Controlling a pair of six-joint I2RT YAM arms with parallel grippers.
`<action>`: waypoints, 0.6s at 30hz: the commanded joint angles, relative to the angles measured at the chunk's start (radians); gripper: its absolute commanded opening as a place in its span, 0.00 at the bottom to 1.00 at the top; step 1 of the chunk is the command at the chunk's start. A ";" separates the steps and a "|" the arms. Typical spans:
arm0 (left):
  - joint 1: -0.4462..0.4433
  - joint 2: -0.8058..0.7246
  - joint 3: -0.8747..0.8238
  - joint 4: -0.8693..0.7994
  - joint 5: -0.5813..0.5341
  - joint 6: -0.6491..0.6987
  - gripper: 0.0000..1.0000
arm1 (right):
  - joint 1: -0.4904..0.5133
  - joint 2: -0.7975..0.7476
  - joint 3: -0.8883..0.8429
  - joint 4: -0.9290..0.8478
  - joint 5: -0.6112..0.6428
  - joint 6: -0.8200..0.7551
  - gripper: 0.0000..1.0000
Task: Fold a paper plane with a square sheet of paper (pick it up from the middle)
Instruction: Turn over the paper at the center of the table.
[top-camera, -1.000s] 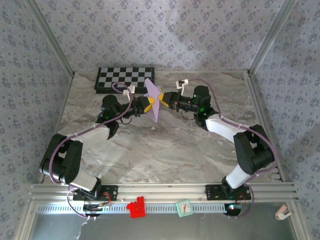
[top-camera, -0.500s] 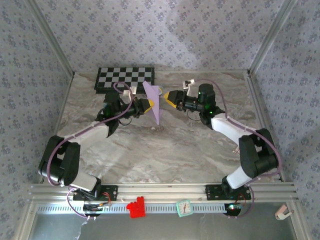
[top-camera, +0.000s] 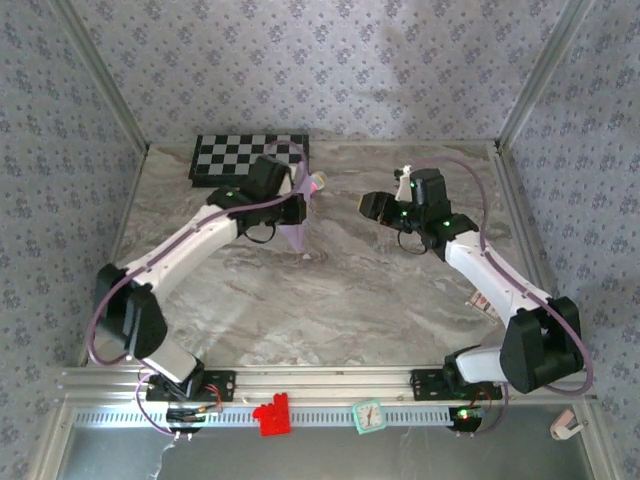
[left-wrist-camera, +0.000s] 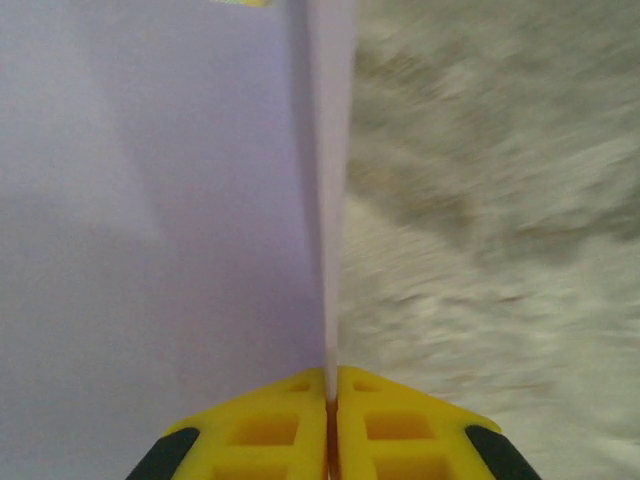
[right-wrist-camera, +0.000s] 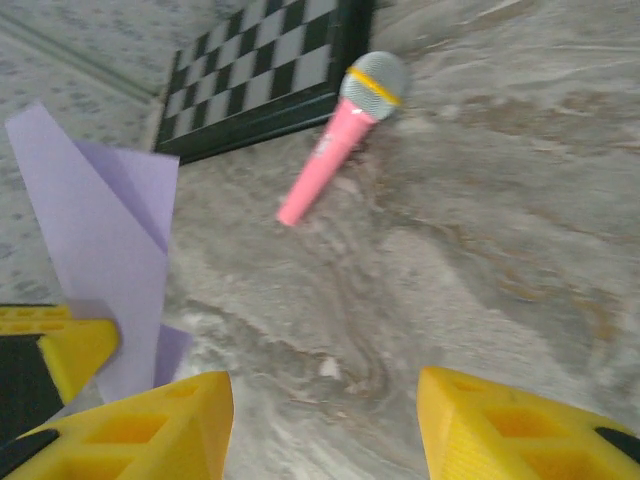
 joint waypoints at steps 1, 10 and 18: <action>-0.045 0.113 0.099 -0.293 -0.354 0.082 0.09 | -0.032 -0.040 -0.016 -0.094 0.094 -0.035 0.53; -0.084 0.388 0.185 -0.438 -0.594 0.078 0.09 | -0.072 -0.094 -0.089 -0.105 0.131 -0.006 0.54; -0.106 0.551 0.235 -0.472 -0.675 0.040 0.09 | -0.084 -0.094 -0.116 -0.099 0.124 0.014 0.54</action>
